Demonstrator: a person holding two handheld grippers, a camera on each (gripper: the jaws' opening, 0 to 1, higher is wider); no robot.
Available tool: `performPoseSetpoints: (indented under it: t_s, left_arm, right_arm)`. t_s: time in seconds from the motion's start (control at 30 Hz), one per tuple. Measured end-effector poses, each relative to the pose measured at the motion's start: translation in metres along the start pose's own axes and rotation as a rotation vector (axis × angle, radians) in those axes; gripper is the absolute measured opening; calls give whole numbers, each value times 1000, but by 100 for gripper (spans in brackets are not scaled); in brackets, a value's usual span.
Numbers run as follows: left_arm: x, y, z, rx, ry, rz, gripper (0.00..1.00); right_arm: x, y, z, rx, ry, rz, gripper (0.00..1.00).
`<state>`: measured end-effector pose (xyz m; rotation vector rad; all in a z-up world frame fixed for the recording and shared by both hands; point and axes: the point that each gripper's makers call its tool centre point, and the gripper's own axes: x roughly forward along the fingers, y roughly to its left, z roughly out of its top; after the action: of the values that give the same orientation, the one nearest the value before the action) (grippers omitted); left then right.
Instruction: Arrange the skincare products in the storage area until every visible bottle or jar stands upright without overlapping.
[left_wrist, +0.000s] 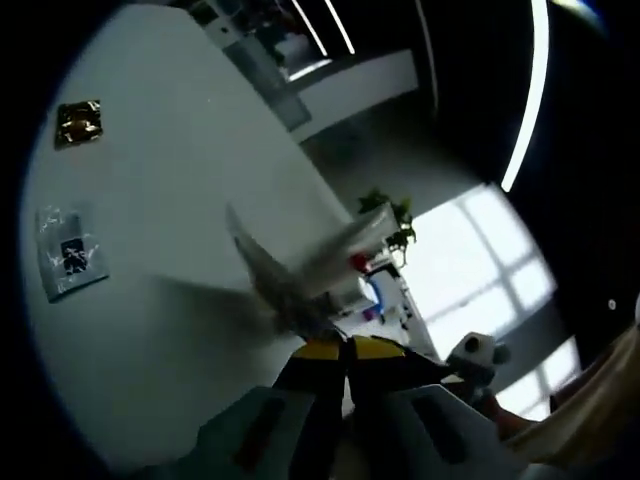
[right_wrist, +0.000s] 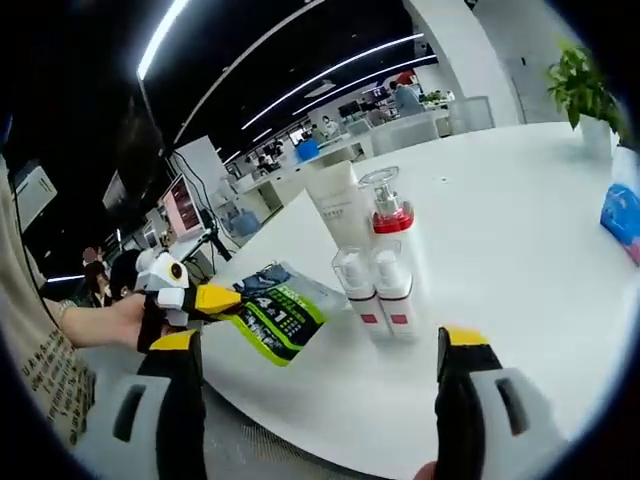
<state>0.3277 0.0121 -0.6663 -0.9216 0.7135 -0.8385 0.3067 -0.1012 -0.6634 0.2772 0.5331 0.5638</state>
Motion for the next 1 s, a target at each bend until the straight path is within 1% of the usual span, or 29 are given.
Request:
performPoseSetpoints:
  t_s: [0.17,0.23,0.33,0.47,0.53,0.67,0.8,0.87,0.97,1.0]
  left_arm:
    - [2,14,-3,6,11,32,0]
    - [3,18,-5,6,19,39,0]
    - [4,26,-8,7,26,56,0]
    - [6,40,-11,-8,27,90,0]
    - [6,49,-13,-7,36,123,0]
    - [8,66,-19,9,73,177,0]
    - [11,75,-22,19,85,209,0]
    - [12,79,-20,29,88,220,0]
    - [9,90,-24,82,121,283,0]
    - [7,98,-28,108,145,318,0]
  right_arm:
    - [-4,-8,-2,-5,10,-20,99]
    - [-6,-12,-1,-2,3,-36,99]
    - [-7,-14,-1,8,-4,-46,99]
    - [-6,-15,-4,-9,7,-55,99]
    - [-6,-15,-4,-39,8,-66,99]
    - [-5,-14,-6,-58,22,-64,99]
    - [-5,-16,-7,-47,19,-67,99]
    - [-6,-17,-6,-43,17,-70,99]
    - [-5,-16,-7,-52,19,-70,99]
    - [-5,-15,-7,-58,22,-68,99]
